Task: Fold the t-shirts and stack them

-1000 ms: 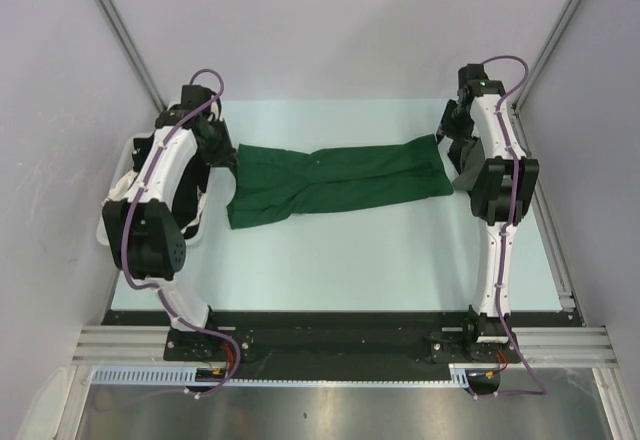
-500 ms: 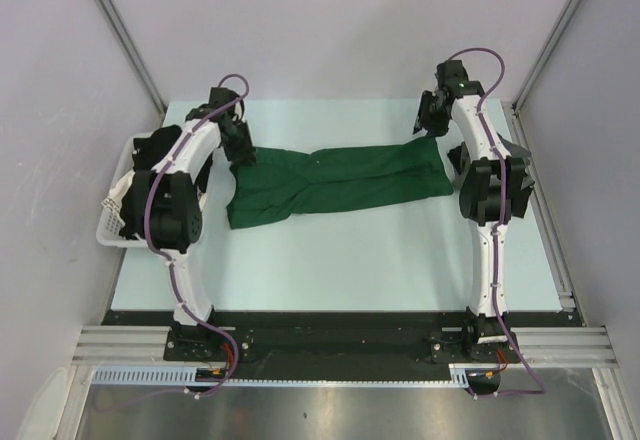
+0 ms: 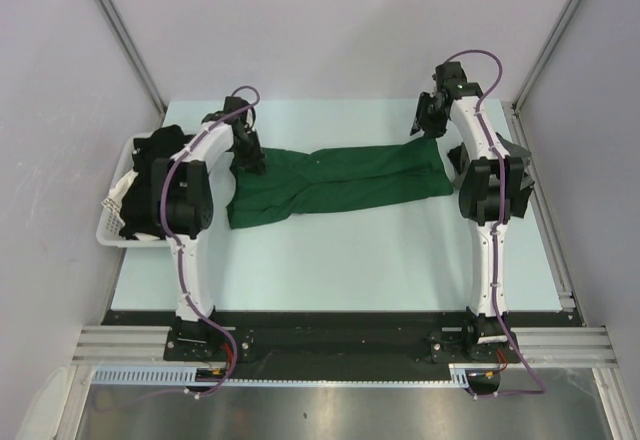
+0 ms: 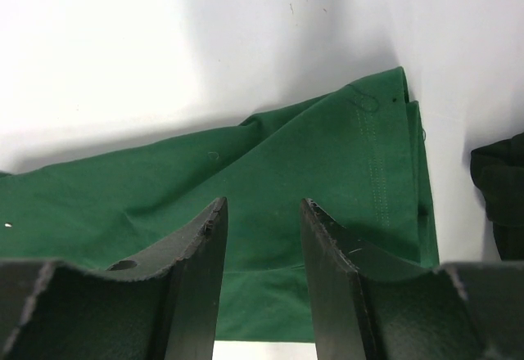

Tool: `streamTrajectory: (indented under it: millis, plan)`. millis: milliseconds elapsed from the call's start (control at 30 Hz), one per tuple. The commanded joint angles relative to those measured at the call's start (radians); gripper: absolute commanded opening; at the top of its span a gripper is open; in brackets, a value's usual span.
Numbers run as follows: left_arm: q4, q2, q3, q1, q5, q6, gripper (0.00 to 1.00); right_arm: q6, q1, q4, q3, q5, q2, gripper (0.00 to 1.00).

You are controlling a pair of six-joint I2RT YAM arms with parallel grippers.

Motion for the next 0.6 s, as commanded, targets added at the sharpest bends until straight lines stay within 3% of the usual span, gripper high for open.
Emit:
streamTrajectory:
  millis: [0, 100, 167, 567]
  plan:
    - [0.011, 0.02, 0.048, -0.01, 0.012, -0.022, 0.28, -0.015, 0.005, 0.016, 0.0, -0.006, -0.015, 0.45]
    - [-0.005, 0.051, 0.06, -0.013, 0.004, -0.023, 0.17, -0.014, 0.005, 0.014, -0.002, -0.006, -0.016, 0.45]
    - [-0.012, 0.072, 0.07, -0.015, -0.005, -0.023, 0.01, -0.014, 0.005, 0.013, -0.003, -0.004, -0.018, 0.45]
    - [-0.124, 0.23, 0.24, -0.02, -0.091, -0.022, 0.0, -0.023, 0.003, 0.011, -0.019, 0.008, -0.038, 0.44]
